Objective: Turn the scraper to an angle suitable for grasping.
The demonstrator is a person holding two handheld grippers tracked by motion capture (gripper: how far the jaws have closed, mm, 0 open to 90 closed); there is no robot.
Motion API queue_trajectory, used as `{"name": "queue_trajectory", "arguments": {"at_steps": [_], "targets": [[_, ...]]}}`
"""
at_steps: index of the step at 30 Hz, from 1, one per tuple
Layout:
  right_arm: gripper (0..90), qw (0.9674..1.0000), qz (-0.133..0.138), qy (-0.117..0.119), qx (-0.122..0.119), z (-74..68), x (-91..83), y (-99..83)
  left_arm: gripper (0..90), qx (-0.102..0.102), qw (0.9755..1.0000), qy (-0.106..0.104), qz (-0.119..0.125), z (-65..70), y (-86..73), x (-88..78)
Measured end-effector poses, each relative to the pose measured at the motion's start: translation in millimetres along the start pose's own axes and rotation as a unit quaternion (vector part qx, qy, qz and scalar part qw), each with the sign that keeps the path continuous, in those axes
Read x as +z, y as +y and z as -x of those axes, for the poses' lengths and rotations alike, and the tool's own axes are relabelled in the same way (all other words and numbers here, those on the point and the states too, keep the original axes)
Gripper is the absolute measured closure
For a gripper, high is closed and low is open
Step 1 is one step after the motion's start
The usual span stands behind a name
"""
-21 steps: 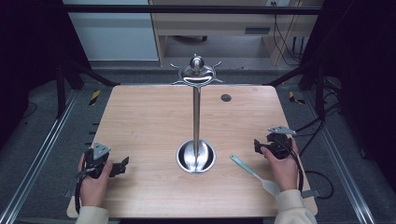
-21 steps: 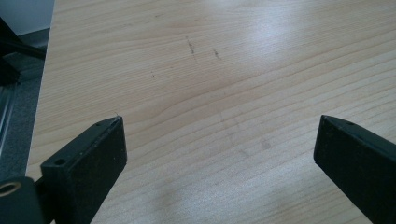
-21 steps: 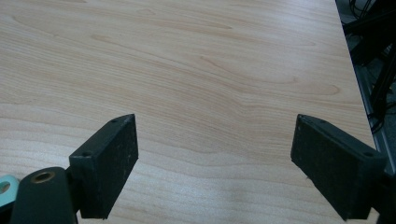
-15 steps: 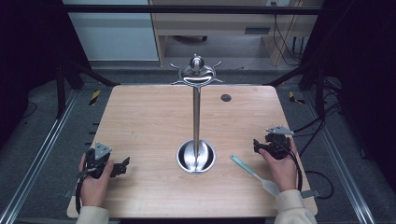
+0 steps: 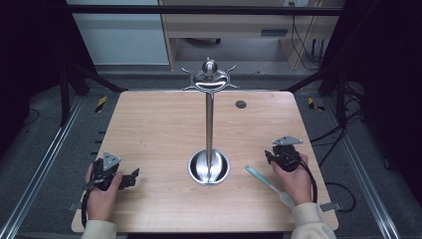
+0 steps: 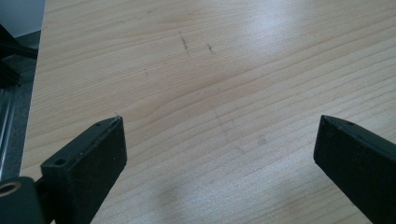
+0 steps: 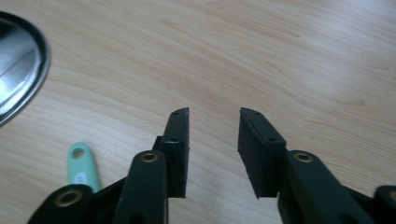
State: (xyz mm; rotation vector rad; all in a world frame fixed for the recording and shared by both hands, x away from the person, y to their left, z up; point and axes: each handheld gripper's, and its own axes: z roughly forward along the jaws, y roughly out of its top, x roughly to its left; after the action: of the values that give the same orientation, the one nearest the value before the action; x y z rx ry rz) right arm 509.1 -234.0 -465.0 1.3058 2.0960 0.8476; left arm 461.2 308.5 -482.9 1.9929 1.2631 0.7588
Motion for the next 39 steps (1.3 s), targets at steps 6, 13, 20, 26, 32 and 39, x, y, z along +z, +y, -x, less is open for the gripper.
{"name": "queue_trajectory", "arguments": {"at_steps": [6, 13, 20, 26, 32, 39], "targets": [[81.6, 0.9992, -0.015, 0.032, -0.018, -6.5, 1.6, 0.3, 2.4, 0.002, 1.0000, -0.002, -0.004, 0.5, -0.1, 0.1], [89.0, 0.9969, -0.030, 0.064, -0.036, -14.5, 5.4, -0.1, 2.4, 0.006, 0.9999, -0.003, -0.008, 1.8, 0.2, 1.6], [90.0, 0.9943, -0.048, 0.079, -0.053, -22.4, 10.7, -1.1, 2.4, 0.005, 1.0000, -0.003, -0.008, 0.9, 0.1, 1.4], [90.0, 0.9926, -0.059, 0.086, -0.063, -27.3, 13.8, -2.8, 2.4, 0.007, 0.9999, -0.004, -0.009, 2.0, 0.3, 1.8], [90.0, 0.9910, -0.066, 0.092, -0.072, -30.9, 16.5, -3.7, 2.4, 0.006, 0.9999, -0.001, -0.009, 1.4, 0.2, 1.7], [90.0, 0.9878, -0.074, 0.108, -0.084, -36.9, 17.8, -4.2, 2.5, 0.002, 0.9999, 0.004, -0.012, 0.2, -0.6, 1.8]]}}
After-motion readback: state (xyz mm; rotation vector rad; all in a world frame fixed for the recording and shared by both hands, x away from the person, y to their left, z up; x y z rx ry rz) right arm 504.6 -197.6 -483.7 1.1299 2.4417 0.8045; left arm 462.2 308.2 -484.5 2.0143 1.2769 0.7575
